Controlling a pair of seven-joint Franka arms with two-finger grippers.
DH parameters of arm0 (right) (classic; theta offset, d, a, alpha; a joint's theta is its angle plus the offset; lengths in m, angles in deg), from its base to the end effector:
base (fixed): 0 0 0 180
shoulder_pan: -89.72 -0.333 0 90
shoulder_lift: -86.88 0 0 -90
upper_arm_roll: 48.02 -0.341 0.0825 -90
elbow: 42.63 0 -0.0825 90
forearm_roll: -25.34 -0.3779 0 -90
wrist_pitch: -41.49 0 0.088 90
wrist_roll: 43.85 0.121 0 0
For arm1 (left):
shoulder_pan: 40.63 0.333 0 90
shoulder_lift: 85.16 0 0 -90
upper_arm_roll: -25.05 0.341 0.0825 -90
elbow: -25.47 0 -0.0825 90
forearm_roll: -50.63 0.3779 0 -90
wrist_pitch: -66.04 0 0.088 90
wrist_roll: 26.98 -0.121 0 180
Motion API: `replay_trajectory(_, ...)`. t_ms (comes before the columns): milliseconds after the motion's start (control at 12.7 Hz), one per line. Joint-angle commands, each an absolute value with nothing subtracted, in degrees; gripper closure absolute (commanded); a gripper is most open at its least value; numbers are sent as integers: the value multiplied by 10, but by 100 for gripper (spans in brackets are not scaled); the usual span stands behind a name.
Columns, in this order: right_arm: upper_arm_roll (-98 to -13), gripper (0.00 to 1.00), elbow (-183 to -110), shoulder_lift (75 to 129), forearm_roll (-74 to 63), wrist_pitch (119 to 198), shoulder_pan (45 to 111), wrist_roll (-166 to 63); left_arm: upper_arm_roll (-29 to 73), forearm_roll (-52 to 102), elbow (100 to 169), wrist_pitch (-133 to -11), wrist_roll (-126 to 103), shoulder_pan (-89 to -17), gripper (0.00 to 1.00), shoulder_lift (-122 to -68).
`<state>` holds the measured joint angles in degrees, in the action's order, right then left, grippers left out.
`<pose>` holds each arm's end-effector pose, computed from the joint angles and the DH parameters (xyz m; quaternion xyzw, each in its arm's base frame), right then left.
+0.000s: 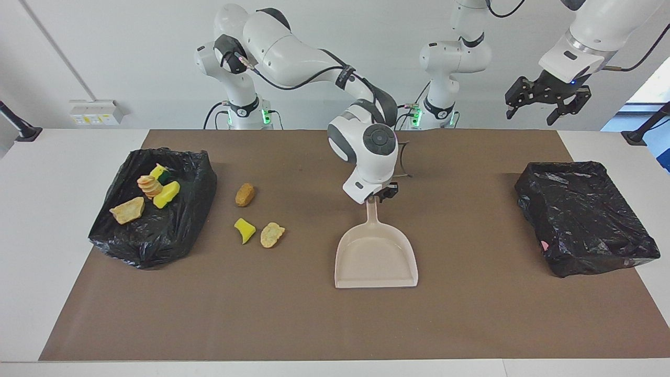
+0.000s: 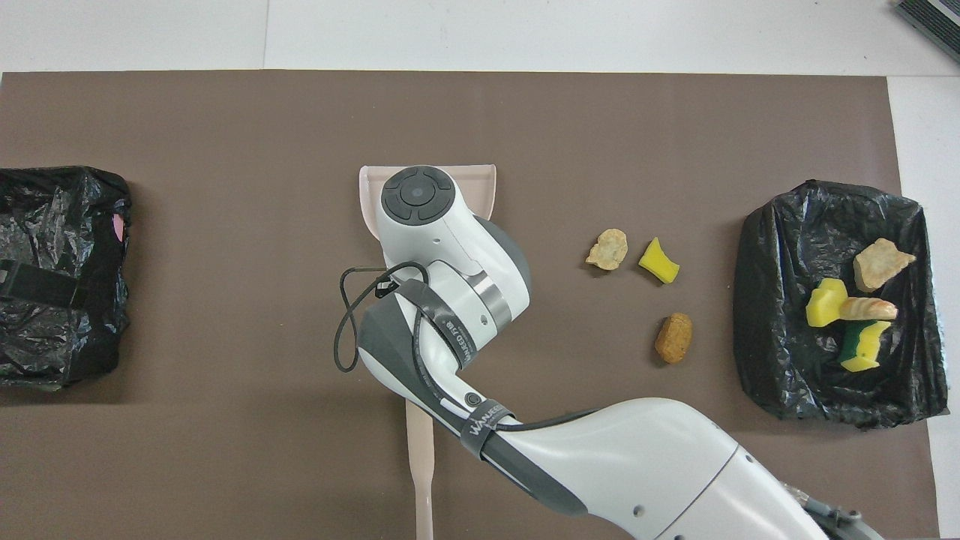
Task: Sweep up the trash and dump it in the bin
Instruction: 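Lower the dustpan onto the table and release it with the right gripper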
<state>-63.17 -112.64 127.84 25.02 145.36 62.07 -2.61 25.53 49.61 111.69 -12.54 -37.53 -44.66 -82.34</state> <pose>0.5762 0.4647 0.3599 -0.9946 0.0139 0.0977 0.0333 0.5079 -0.0338 0.6751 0.9913 -0.1240 -0.0414 0.0115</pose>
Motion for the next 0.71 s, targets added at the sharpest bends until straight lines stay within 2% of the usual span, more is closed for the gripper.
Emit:
replay_trajectory(0,-629,0,-1128,1246,239,1449,619,-17,258,505,1111,-138,-374,-455,0,-823)
replay_trajectory(314,-630,0,-1182,1177,235,1405,614,-18,258,507,1113,-172,-371,-455,0,-825)
replay_trajectory(628,-650,0,-1281,1072,210,1377,613,-18,258,508,1113,-171,-369,-455,0,-825)
